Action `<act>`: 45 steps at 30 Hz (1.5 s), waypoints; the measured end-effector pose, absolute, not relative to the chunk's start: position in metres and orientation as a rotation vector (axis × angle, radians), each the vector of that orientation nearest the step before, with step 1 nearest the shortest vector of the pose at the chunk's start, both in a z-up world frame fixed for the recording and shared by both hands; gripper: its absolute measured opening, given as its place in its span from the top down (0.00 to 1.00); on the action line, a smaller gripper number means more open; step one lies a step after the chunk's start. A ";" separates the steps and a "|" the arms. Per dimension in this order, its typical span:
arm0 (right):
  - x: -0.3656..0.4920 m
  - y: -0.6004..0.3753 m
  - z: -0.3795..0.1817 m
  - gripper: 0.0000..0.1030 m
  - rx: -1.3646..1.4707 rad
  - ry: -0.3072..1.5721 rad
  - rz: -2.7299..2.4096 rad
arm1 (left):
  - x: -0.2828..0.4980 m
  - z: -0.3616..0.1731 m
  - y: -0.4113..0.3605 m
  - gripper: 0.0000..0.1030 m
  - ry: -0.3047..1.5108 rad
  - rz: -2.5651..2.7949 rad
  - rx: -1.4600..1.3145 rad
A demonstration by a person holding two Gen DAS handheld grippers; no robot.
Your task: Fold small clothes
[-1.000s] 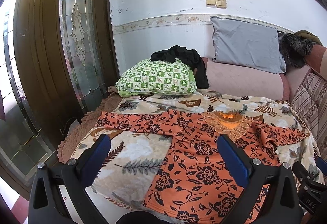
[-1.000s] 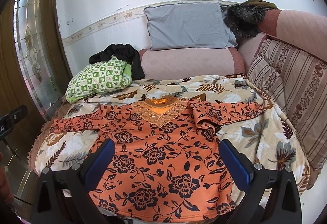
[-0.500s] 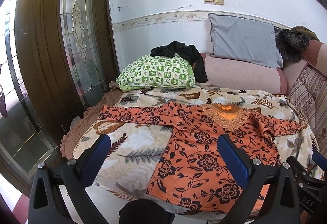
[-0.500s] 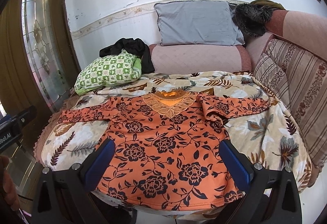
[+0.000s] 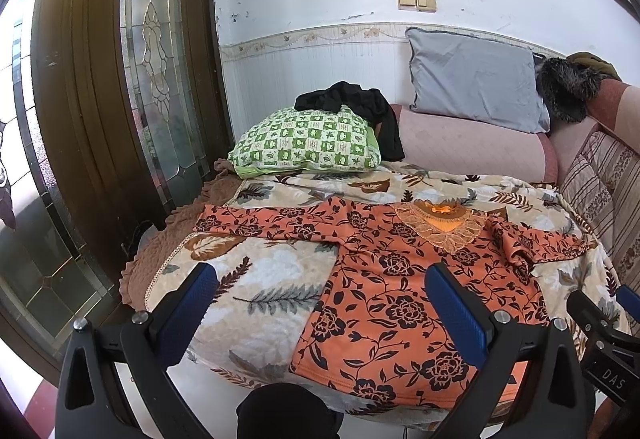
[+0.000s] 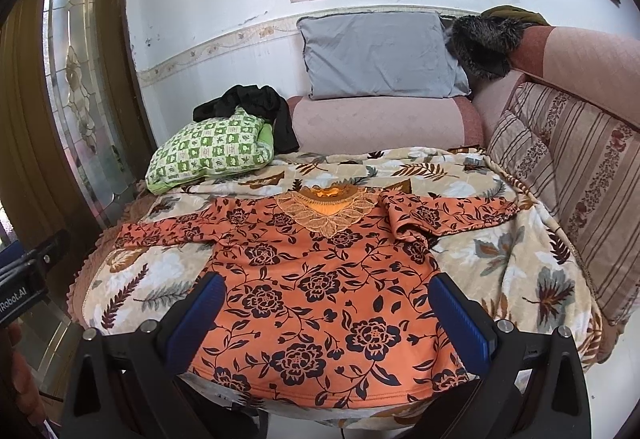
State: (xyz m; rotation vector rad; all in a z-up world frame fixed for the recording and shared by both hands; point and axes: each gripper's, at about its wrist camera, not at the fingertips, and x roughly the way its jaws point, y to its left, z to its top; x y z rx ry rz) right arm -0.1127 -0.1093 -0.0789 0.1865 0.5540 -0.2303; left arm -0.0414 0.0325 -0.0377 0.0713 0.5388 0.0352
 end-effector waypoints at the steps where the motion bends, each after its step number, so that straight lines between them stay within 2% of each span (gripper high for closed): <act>1: -0.112 -0.109 -0.080 0.00 0.186 0.556 -0.229 | -0.041 -0.037 0.033 0.00 0.541 0.036 0.072; 7: -0.105 -0.113 -0.089 0.00 0.190 0.579 -0.237 | -0.026 -0.047 0.028 0.00 0.592 0.028 0.069; 12: -0.094 -0.126 -0.102 0.00 0.204 0.609 -0.264 | -0.010 -0.085 0.016 0.00 0.759 -0.067 0.046; 16: -0.086 -0.141 -0.115 0.00 0.217 0.635 -0.289 | -0.023 -0.116 0.002 0.00 0.847 -0.156 0.029; 21: -0.076 -0.168 -0.132 0.00 0.242 0.669 -0.326 | -0.056 -0.130 -0.002 0.00 0.859 -0.271 -0.043; 25: -0.063 -0.220 -0.149 0.01 0.307 0.669 -0.381 | -0.073 -0.130 -0.016 0.00 0.837 -0.410 -0.061; 29: -0.041 -0.311 -0.174 0.01 0.498 0.635 -0.408 | -0.060 -0.142 -0.033 0.00 0.896 -0.467 -0.029; 33: -0.016 -0.403 -0.200 0.01 0.665 0.547 -0.441 | -0.028 -0.155 -0.055 0.00 0.932 -0.477 0.036; 40: 0.040 -0.530 -0.272 0.03 1.061 0.485 -0.410 | 0.103 -0.161 -0.097 0.00 0.731 -0.275 0.122; 42: 0.052 -0.551 -0.291 0.10 1.134 0.473 -0.413 | 0.152 -0.170 -0.112 0.00 0.661 -0.165 0.151; 43: 0.060 -0.563 -0.303 0.19 1.170 0.482 -0.429 | 0.172 -0.174 -0.119 0.00 0.647 -0.131 0.157; 45: 0.069 -0.575 -0.317 0.26 1.205 0.483 -0.446 | 0.208 -0.187 -0.127 0.00 0.658 -0.091 0.147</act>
